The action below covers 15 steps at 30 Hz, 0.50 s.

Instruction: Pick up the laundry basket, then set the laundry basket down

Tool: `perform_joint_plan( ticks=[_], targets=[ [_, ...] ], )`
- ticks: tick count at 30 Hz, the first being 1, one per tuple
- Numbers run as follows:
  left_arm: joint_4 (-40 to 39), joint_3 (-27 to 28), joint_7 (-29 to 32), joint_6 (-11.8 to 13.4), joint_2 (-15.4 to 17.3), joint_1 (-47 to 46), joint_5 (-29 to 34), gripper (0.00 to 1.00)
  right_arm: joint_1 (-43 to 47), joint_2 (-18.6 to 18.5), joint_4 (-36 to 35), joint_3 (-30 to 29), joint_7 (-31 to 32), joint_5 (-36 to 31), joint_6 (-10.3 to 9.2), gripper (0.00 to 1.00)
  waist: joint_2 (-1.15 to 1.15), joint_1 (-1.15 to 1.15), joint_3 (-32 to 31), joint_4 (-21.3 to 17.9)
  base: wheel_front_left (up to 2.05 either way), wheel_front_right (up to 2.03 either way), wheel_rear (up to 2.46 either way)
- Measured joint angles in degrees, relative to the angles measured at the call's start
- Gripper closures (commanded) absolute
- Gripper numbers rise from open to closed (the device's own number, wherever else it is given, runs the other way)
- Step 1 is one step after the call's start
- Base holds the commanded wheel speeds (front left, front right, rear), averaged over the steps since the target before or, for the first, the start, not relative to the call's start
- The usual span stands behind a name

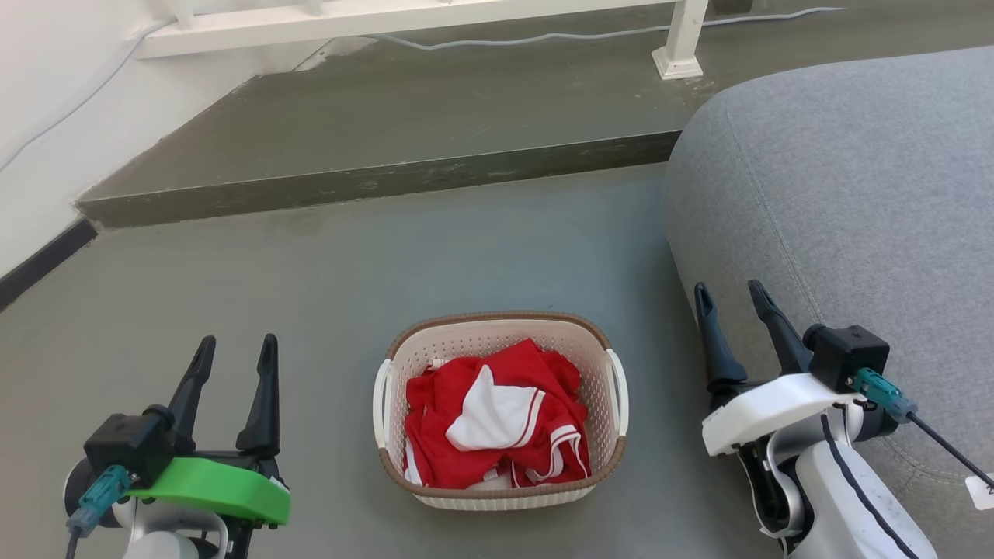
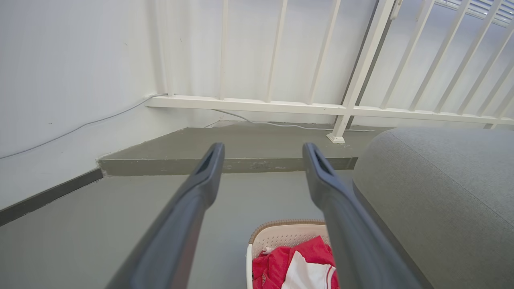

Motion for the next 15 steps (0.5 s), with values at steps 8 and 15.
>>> perform_joint_plan(
  ticks=[8,15],
  targets=[
    [0.30,0.81,0.00,-0.44,-1.00,0.00,0.38,0.00,0.00,0.20,0.00,-0.42,0.00,-0.59,0.20,0.00,0.00,0.00,0.06,-0.11,0.00,0.00,0.00],
    [3.21,0.40,0.13,-0.48,-2.02,1.04,0.58,1.00,2.32,0.71,2.49,-0.34,0.01,-0.46,0.18,1.00,0.00,0.00,0.05,-0.12,0.00,0.00,0.00]
  ],
)
